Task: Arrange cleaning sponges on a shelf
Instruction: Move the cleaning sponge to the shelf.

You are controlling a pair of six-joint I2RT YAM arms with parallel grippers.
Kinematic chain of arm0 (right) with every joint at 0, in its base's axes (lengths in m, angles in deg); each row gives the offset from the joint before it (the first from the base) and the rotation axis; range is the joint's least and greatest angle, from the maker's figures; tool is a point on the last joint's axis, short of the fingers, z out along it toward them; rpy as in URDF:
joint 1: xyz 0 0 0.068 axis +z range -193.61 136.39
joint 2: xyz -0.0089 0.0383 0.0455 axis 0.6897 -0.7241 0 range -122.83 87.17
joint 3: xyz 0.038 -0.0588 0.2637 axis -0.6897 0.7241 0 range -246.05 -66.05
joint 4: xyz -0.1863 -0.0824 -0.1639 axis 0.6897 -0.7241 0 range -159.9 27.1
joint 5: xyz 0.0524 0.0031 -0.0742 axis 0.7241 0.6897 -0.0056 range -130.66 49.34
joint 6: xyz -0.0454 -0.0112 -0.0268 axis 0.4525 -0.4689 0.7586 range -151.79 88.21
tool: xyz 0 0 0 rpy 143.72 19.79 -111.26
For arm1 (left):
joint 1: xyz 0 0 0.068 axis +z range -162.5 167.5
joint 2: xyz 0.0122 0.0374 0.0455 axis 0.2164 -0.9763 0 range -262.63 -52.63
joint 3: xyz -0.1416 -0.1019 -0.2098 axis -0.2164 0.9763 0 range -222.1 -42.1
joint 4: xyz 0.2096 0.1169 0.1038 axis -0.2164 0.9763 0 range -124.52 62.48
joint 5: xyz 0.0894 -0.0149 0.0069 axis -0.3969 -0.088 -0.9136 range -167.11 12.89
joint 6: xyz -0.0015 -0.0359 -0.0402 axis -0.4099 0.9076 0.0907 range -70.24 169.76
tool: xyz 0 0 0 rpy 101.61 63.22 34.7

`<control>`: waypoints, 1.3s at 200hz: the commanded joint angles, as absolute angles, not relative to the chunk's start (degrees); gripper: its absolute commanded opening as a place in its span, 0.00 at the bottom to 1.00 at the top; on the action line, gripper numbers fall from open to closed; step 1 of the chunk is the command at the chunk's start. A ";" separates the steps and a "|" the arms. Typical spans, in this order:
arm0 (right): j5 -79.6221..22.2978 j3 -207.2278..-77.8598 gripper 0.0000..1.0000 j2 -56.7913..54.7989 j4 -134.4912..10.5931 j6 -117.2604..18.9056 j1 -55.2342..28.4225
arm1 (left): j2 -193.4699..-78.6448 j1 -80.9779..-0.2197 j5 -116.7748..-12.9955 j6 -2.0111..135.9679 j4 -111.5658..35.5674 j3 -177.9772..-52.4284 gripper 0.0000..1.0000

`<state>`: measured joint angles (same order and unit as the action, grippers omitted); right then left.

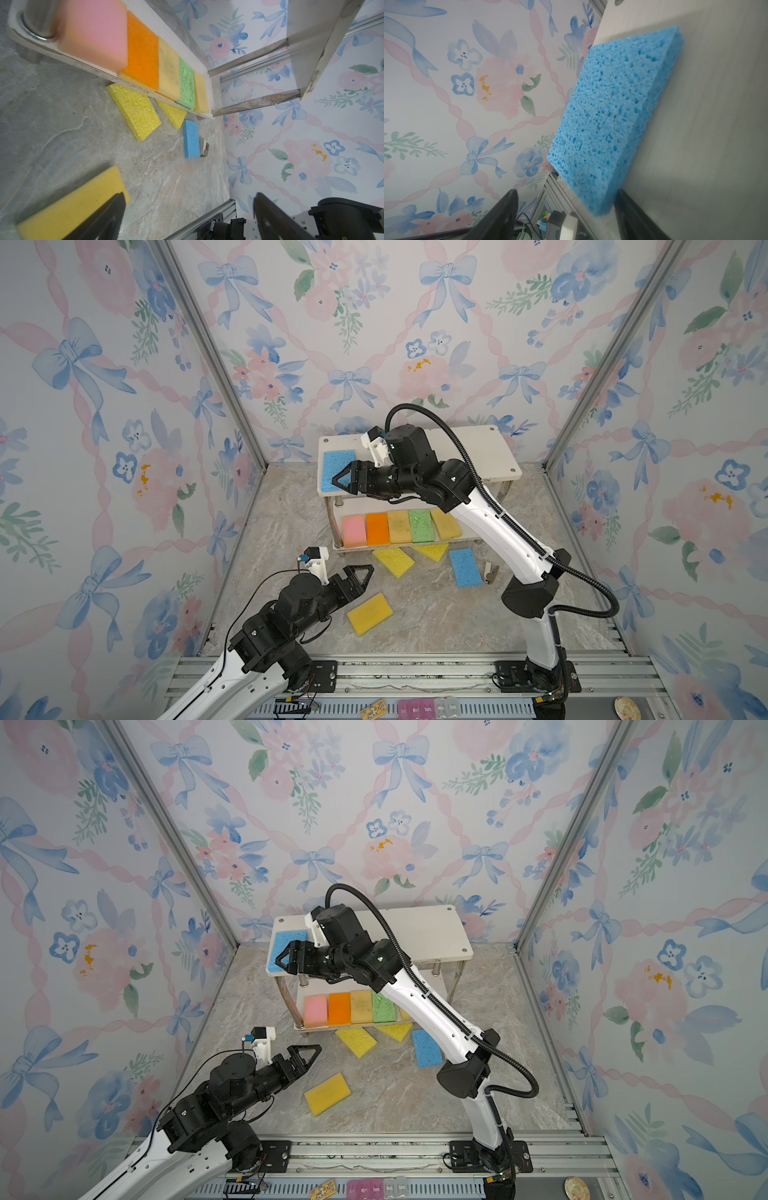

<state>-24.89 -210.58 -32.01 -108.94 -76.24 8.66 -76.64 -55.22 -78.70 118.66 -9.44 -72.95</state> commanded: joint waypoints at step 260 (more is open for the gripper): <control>-29.14 -215.49 0.80 -35.51 -110.94 -69.27 7.53 | -75.79 -53.11 -76.68 114.28 -4.07 -74.79 0.98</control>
